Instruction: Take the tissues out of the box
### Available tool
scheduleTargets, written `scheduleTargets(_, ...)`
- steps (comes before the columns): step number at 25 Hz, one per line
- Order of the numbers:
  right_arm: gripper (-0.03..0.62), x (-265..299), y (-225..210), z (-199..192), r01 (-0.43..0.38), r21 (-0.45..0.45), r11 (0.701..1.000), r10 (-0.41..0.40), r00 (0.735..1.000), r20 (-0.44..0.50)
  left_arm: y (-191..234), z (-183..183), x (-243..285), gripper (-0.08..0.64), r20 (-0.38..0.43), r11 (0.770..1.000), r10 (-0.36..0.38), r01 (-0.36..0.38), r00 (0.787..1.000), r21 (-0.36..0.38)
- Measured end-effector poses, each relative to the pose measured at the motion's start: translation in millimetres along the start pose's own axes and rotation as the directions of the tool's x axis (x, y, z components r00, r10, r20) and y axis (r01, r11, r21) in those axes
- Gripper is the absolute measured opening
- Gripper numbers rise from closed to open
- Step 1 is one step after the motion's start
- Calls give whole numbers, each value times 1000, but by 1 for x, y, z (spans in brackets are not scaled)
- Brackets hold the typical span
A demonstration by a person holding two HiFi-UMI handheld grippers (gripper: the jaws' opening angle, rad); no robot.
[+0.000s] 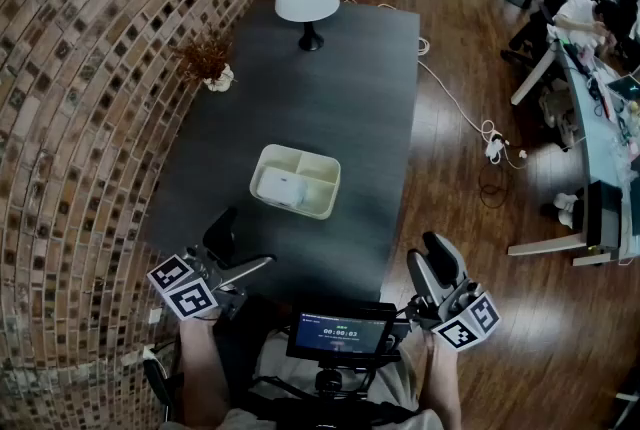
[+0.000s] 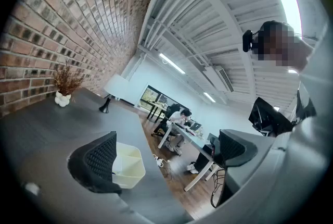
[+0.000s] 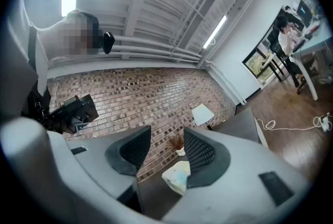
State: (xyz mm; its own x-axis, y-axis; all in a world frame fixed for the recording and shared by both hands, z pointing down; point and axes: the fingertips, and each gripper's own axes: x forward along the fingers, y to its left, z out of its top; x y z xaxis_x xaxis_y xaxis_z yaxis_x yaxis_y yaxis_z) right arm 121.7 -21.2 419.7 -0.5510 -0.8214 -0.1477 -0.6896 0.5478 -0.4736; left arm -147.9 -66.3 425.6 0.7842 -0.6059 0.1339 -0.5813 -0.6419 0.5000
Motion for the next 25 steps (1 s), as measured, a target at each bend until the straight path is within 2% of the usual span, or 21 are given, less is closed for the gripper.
scheduleTargets(14, 210, 0, 3, 1, -33, 12, 999, 33, 999, 7, 2, -16, 6, 598, -74, 999, 27, -24, 997, 40)
scheduleTargets(25, 209, 8, 9, 3, -50, 5, 999, 50, 999, -7, -1, -17, 10, 598, -91, 999, 3, 1, 996, 43)
